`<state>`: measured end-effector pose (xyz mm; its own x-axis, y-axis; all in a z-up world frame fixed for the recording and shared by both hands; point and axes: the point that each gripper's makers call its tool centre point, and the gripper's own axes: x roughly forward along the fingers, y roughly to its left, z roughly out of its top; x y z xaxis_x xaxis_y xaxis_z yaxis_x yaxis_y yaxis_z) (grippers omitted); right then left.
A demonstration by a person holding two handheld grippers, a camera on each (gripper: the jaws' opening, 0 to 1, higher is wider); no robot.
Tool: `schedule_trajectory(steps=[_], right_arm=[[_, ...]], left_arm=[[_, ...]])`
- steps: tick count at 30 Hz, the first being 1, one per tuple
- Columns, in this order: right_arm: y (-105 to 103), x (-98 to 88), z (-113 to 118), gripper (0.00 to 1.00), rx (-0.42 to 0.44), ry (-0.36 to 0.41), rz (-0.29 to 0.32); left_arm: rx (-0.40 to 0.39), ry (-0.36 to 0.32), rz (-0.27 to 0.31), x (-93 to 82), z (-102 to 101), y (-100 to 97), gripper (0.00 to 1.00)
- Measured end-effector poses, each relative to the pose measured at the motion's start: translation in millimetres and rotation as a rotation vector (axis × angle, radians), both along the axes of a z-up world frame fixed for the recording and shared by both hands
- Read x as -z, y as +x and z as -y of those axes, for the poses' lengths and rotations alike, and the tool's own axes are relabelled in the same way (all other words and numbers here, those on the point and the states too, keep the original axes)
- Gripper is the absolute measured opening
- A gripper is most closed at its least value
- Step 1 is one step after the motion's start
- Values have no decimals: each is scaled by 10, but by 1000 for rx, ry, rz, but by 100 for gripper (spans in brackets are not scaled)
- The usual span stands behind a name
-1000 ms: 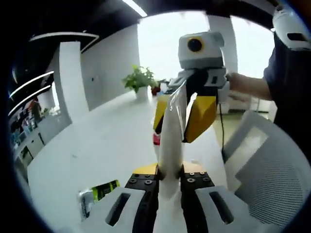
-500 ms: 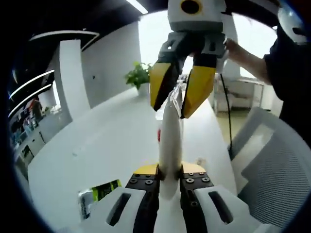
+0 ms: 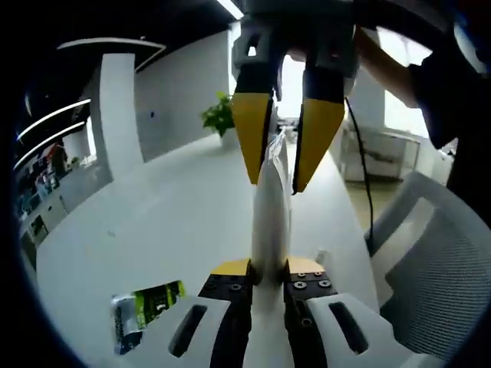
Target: Arrange the skincare products in the storage area until every visible bottle or jar stands upright without overlapping.
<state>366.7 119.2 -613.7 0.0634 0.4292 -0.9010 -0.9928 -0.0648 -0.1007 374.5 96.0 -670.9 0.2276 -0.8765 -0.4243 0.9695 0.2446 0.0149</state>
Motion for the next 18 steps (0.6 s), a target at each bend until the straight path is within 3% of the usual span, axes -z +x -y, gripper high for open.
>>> schedule_trajectory(steps=[7,18], right_arm=[[35,170,64,9,-45,-126,-54],[84,155,149,6,-49,-212,-97]], left_arm=[[-2,10,-24,116,50,6,10],[-3,-24,-76,185,136,35,10]])
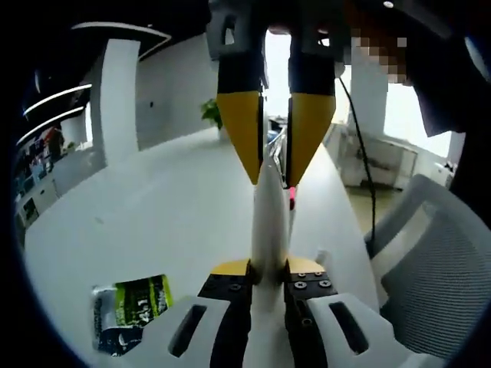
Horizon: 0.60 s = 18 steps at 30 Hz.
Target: Arrange the skincare products in the storage area until every visible bottle or jar stands upright without overlapping.
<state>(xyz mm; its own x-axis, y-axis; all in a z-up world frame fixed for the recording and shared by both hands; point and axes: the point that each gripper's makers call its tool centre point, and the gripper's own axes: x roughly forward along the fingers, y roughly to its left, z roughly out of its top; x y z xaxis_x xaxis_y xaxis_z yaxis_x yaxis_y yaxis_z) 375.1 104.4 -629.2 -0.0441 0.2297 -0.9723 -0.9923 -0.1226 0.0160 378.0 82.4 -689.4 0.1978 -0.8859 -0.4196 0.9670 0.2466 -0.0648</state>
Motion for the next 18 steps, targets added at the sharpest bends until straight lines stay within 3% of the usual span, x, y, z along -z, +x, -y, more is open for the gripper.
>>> schedule_trajectory(steps=[12,18], right_arm=[[-12,2,82,4,24,-34,-33],[-15,1,117,4,30,-53,-17]], left_arm=[[11,-13,-29,-15,59,-31,13],[37,-16,8,-16,97,-34,14]])
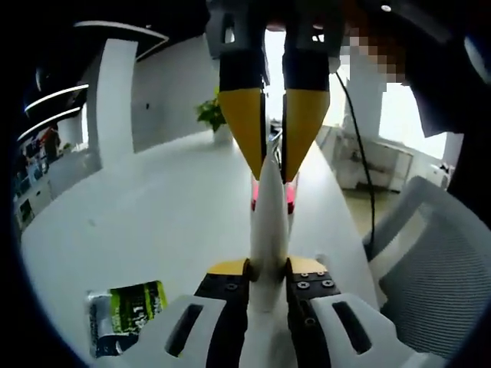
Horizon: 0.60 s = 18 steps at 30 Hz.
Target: Arrange the skincare products in the storage area until every visible bottle or jar stands upright without overlapping.
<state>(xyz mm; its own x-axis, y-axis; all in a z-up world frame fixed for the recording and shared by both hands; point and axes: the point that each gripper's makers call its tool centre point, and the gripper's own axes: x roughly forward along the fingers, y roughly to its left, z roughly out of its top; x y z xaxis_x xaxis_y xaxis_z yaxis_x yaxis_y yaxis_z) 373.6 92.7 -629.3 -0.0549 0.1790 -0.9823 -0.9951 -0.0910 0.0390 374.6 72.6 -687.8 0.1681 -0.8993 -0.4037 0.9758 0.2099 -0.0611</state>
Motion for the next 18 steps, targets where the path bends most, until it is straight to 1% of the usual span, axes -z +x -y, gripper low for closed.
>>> schedule_trajectory(steps=[4,6,8,9,11,12,13,14,15,18], right_arm=[[5,-1,-2,4,-9,-4,11],[3,0,-3,4,-33,-11,19],[11,0,-2,4,-41,-13,22],[13,1,-1,4,-43,-13,23],[13,3,-1,4,-37,-12,21],[13,3,0,4,-35,-11,20],[15,3,0,4,-33,-11,22],[21,3,0,4,-28,-10,25],[21,5,1,4,-27,-10,23],[34,6,1,4,-30,-8,27]], left_arm=[[6,-4,-7,1,1,1,15],[7,-5,-4,2,3,5,16],[0,13,1,28,-8,21,19],[-4,23,-5,58,-20,34,19],[-2,20,-45,98,-30,19,18],[-1,24,-42,104,-34,25,18],[17,36,-18,114,-39,16,17],[40,35,-9,108,-25,-13,16],[24,36,-4,107,-23,6,16],[31,37,-4,109,-22,17,15]])
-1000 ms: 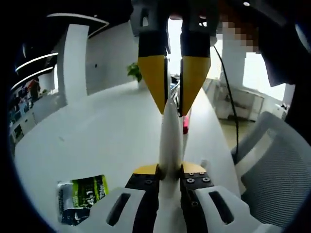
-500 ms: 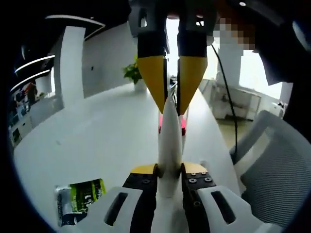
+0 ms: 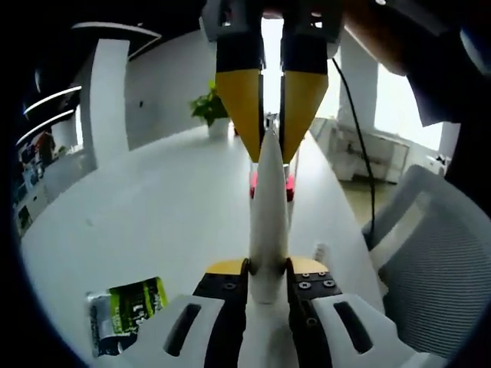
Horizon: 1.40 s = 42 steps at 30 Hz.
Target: Arrange the skincare products in the storage area until every visible bottle or jar stands upright without overlapping.
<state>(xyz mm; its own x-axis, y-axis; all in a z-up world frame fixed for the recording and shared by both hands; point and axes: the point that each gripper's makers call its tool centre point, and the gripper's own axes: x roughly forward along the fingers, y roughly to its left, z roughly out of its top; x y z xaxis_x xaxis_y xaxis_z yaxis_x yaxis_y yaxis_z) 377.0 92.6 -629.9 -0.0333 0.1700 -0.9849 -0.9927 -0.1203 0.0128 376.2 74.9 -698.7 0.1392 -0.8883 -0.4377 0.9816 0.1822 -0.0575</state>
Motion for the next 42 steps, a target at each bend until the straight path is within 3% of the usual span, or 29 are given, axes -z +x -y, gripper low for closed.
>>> schedule_trajectory(steps=[7,11,14,22,28,36,42], right_arm=[[9,18,15,6,7,-8,7],[9,45,55,16,9,-25,11],[33,50,67,17,19,-26,20],[69,94,90,35,53,-7,42],[78,130,90,55,113,35,52],[227,139,135,70,174,68,73],[116,117,179,82,208,96,84]], left_arm=[[11,2,11,4,3,22,16],[-14,-21,-6,-52,-6,53,16],[-18,-23,-9,-76,-13,53,19],[-70,-6,-38,-131,-121,76,23],[-99,-7,-27,-234,-208,84,22],[-162,-17,-9,-404,-359,120,24],[-196,-24,7,-551,-440,124,30]])
